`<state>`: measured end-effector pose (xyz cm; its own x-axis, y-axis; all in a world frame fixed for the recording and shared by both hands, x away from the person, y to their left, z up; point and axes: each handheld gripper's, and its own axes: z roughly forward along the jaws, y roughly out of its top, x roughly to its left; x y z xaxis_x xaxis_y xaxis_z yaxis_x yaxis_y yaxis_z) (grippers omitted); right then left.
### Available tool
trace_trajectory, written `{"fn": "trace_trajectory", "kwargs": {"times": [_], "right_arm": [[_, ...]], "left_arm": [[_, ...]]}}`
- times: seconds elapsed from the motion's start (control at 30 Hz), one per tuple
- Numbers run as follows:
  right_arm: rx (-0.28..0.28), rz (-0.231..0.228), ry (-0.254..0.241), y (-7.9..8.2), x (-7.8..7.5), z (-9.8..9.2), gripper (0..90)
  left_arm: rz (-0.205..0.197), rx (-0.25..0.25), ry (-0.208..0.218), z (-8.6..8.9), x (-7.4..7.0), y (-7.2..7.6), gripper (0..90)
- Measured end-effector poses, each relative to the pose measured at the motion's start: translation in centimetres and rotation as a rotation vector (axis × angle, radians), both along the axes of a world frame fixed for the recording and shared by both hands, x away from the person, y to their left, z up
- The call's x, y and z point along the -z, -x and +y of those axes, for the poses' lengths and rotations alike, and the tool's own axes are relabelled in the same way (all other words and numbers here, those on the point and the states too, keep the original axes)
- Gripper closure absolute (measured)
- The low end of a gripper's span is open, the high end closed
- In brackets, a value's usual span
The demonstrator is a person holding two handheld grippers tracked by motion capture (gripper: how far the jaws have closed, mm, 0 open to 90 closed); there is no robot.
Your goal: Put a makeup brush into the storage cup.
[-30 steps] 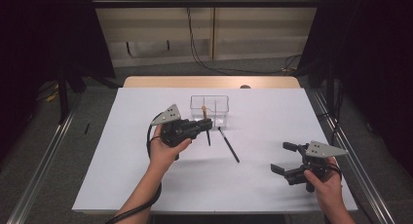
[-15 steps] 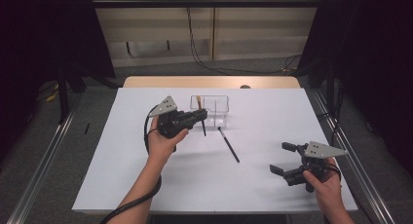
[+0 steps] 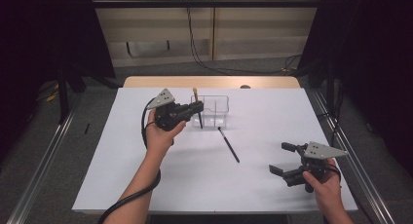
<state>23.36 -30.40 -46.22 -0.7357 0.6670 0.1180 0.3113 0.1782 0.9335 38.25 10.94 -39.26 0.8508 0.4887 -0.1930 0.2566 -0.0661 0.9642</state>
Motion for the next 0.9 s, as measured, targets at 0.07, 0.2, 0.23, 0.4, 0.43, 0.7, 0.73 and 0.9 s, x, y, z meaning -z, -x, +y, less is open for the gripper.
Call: {"fn": "trace_trajectory", "kwargs": {"times": [0.07,0.2,0.23,0.4,0.43,0.7,0.73,0.9], "right_arm": [[0.0,-0.001,0.002,0.0,0.0,0.0,1.9],[0.0,-0.002,-0.001,0.0,0.0,-0.1,1.9],[0.0,-0.002,-0.001,0.0,0.0,-0.1,1.9],[0.001,-0.004,0.005,0.0,0.0,-0.1,1.9],[0.002,-0.004,0.004,0.0,0.0,-0.2,1.9],[-0.007,-0.007,0.013,0.0,-0.1,-0.2,2.0],[-0.007,-0.007,0.012,0.0,-0.1,-0.1,2.1],[-0.011,-0.009,0.014,-0.1,0.0,-0.2,2.2]], "left_arm": [[-0.003,-0.005,-0.002,0.0,-0.1,-0.1,83.5],[-0.004,-0.014,-0.004,0.0,-0.3,-0.5,83.5],[-0.005,-0.014,-0.008,0.0,-0.3,-0.6,83.5],[-0.005,-0.026,-0.001,-0.1,-0.7,-1.1,83.5],[-0.005,-0.026,0.001,-0.1,-0.7,-1.1,83.5],[-0.009,-0.047,-0.012,-0.1,-1.2,-1.6,83.5],[-0.01,-0.047,-0.016,0.0,-1.3,-1.7,83.5],[-0.007,-0.053,-0.017,-0.1,-1.4,-2.0,83.5]]}}
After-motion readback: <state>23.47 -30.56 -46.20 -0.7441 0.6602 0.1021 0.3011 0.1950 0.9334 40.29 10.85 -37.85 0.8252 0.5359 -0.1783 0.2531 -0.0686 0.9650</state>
